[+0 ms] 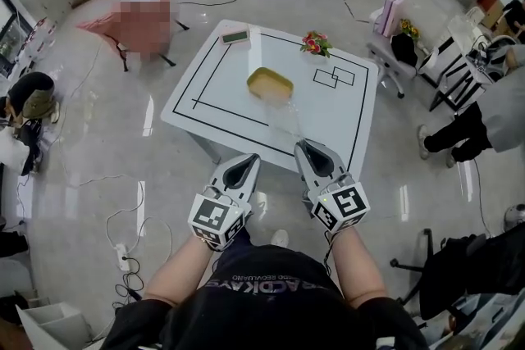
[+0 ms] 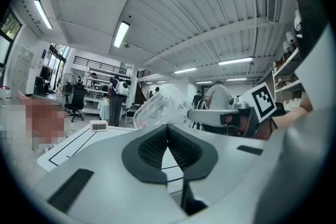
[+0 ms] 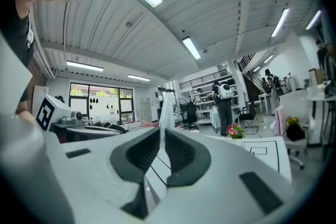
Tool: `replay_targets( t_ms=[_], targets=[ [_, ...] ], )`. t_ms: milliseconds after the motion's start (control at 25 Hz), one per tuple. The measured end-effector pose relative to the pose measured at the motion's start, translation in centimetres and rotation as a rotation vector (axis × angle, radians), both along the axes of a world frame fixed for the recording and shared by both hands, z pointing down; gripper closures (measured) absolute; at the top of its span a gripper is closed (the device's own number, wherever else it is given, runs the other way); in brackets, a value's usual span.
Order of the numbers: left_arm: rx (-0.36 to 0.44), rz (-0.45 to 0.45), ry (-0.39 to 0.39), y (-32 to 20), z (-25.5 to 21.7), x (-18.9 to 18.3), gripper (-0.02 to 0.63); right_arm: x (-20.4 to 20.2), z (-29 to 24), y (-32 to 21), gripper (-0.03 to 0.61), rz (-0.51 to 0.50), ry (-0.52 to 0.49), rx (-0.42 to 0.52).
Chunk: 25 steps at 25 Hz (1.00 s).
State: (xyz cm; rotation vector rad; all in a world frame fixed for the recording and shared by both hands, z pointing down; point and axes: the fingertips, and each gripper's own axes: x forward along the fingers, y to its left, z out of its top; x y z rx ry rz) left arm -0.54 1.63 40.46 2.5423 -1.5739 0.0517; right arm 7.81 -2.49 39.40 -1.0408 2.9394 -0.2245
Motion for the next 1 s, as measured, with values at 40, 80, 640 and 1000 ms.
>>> replay_targets(
  t_ms=[40,80,640,1000],
  targets=[
    [0.0,-0.006,0.002,0.2,0.1,0.2,0.611,0.1,0.1,0.2,0.546,-0.005,-0.001,-0.002],
    [-0.001,-0.011,0.004,0.4,0.2,0.4,0.611,0.3,0.1,0.3,0.546,-0.01,-0.001,-0.004],
    [-0.011,-0.029,0.019,0.8,0.5,1.8,0.611,1.7,0.6,1.1,0.546,-0.017,-0.017,-0.014],
    [0.001,-0.016,0.008,1.1,0.0,2.1,0.611,2.0,0.2,1.4,0.546,-0.004,-0.022,-0.007]
  ],
)
